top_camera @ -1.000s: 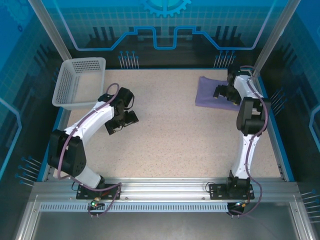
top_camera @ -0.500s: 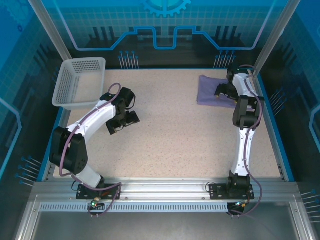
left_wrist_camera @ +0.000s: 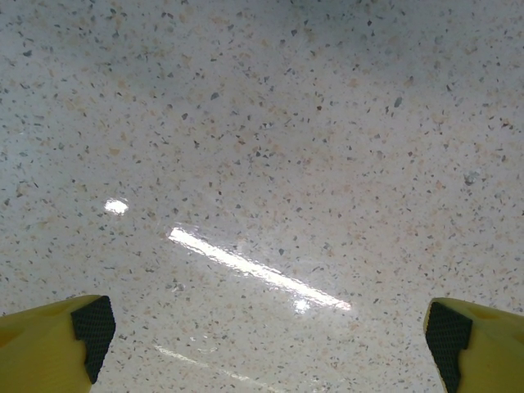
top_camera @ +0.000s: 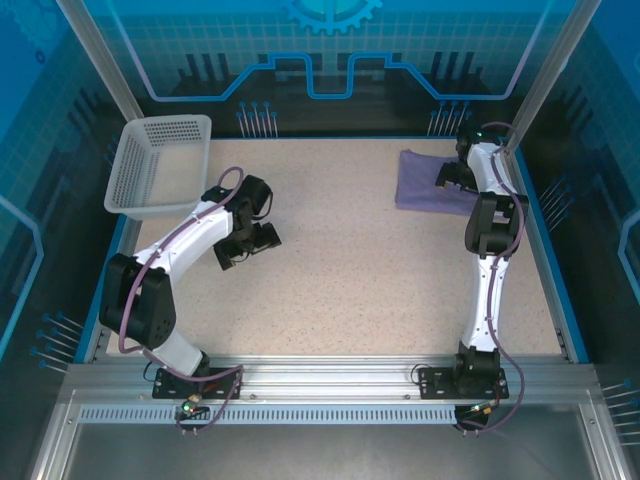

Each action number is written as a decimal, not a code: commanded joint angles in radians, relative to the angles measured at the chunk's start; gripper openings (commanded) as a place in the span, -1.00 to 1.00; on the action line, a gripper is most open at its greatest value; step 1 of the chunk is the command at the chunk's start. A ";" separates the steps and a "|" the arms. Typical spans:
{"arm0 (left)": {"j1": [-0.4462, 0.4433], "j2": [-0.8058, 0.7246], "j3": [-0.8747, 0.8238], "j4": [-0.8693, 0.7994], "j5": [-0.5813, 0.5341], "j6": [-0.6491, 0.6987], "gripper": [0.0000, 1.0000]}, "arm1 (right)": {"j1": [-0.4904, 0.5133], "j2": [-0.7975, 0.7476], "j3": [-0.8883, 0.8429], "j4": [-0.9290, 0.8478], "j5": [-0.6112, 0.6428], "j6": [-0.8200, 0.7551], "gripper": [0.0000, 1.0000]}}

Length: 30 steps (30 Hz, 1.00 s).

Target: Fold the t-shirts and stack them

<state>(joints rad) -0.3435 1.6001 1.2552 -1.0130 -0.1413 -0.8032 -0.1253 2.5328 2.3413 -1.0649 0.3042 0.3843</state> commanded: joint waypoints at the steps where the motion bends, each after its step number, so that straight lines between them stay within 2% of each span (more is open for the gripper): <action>1: -0.011 -0.013 0.042 -0.018 0.019 0.015 0.97 | -0.007 -0.030 -0.015 -0.017 0.021 0.005 1.00; 5: -0.014 -0.034 0.094 -0.006 0.000 0.018 0.97 | 0.015 -0.199 -0.184 0.089 -0.033 0.009 1.00; 7: -0.016 -0.058 0.122 0.010 -0.032 0.019 0.97 | 0.034 -0.341 -0.301 0.165 -0.055 0.018 1.00; 11: -0.018 -0.161 0.119 0.083 -0.163 0.008 0.97 | 0.096 -0.608 -0.560 0.360 -0.018 0.030 1.00; 13: -0.023 -0.259 0.046 0.184 -0.217 0.020 0.97 | 0.133 -0.730 -0.694 0.453 0.056 0.042 1.00; 16: -0.026 -0.393 -0.081 0.334 -0.343 0.074 0.97 | 0.166 -0.899 -0.911 0.634 0.076 0.045 1.00; 22: -0.013 -0.530 -0.350 0.684 -0.635 0.375 0.97 | 0.178 -1.072 -1.172 0.773 -0.084 0.025 1.00; 24: 0.032 -0.544 -0.432 0.800 -0.635 0.473 0.98 | 0.205 -1.174 -1.339 0.929 -0.068 0.025 1.00; 26: 0.111 -0.530 -0.458 0.805 -0.609 0.458 0.98 | 0.257 -1.267 -1.519 1.104 0.043 -0.024 1.00; 28: 0.175 -0.503 -0.494 0.846 -0.588 0.472 0.97 | 0.319 -1.320 -1.676 1.288 0.127 -0.153 1.00; 30: 0.233 -0.466 -0.516 0.888 -0.548 0.528 0.97 | 0.345 -1.306 -1.727 1.301 0.170 -0.234 1.00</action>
<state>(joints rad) -0.1661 1.1053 0.7616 -0.2657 -0.6811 -0.3843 0.1875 1.2427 0.6613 -0.0101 0.3653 0.2932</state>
